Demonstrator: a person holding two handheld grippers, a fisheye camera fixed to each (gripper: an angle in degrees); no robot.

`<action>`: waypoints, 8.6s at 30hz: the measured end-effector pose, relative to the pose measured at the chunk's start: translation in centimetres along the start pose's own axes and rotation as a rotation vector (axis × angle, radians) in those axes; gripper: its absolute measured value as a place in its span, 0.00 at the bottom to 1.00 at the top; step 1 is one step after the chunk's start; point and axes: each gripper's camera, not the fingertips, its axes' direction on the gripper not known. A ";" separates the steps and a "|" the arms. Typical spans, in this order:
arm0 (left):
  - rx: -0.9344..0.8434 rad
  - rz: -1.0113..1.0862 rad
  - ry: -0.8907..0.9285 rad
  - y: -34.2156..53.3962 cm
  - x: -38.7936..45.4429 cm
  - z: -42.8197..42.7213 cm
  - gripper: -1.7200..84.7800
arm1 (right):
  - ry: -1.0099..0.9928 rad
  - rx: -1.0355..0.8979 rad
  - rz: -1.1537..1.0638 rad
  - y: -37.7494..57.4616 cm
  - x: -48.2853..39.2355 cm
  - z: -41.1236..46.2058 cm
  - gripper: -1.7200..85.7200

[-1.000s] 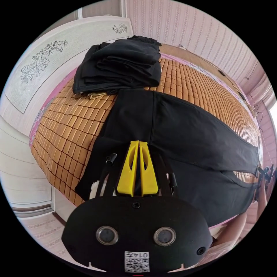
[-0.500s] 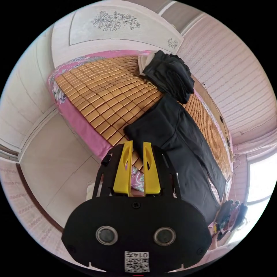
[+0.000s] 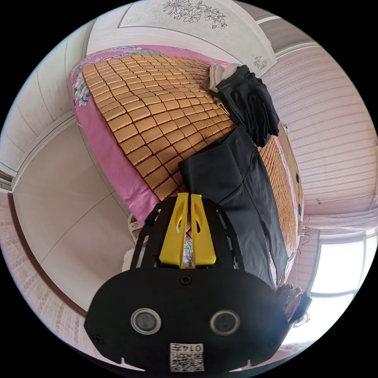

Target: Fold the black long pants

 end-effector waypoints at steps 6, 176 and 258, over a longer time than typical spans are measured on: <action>-0.008 0.000 0.017 0.1 -1.8 -1.0 0.01 | 0.010 0.006 -0.040 -0.4 -0.7 -0.7 0.05; 0.013 0.675 -0.379 -0.2 28.1 6.9 0.11 | 0.341 -0.257 -1.230 14.0 -74.4 10.4 0.01; -0.171 0.620 -0.499 -15.8 22.4 5.7 0.01 | 0.070 -0.580 -1.721 28.7 -121.3 32.9 0.02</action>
